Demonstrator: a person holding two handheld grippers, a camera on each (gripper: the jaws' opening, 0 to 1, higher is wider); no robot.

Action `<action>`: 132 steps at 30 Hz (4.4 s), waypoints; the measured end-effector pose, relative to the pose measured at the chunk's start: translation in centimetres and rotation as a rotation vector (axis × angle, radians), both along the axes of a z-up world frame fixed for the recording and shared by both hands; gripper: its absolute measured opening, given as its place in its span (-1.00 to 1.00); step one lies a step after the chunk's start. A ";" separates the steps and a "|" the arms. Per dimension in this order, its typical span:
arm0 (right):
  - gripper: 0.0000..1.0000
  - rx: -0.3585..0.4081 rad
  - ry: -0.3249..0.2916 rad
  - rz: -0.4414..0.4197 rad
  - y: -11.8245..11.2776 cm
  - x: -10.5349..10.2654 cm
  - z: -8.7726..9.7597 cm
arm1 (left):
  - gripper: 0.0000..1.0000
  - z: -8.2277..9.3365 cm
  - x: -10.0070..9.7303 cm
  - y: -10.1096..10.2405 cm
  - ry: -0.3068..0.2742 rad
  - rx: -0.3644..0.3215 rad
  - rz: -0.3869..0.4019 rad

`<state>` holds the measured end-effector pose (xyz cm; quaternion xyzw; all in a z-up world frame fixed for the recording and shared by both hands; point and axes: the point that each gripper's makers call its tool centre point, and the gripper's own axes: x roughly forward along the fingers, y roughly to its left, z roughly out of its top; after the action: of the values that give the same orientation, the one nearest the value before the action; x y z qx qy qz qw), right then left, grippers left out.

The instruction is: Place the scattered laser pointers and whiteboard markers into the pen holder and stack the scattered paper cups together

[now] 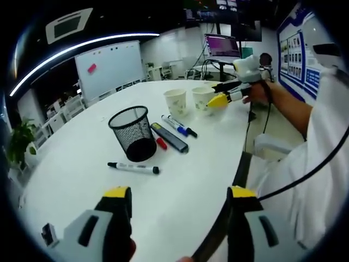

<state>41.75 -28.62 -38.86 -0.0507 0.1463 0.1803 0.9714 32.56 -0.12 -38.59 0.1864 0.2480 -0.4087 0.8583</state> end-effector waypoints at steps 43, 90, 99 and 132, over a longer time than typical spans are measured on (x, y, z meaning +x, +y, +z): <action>0.51 0.020 -0.028 -0.033 0.1 0.9 -0.4 | 0.43 -0.5 0.2 0.4 0.013 0.001 0.014; 0.08 0.010 -0.055 -0.030 0.8 2.1 -0.2 | 0.43 0.9 0.0 1.0 -0.020 -0.009 0.038; -0.01 0.026 -0.045 -0.034 0.6 2.2 -0.3 | 0.43 0.7 0.0 1.2 -0.017 -0.002 0.045; -0.04 0.017 -0.063 -0.046 0.2 2.1 0.1 | 0.43 0.5 0.0 1.3 -0.014 -0.011 0.049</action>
<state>43.85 -28.44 -38.79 -0.0446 0.1151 0.1576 0.9798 32.55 1.22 -38.13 0.1782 0.2443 -0.3877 0.8708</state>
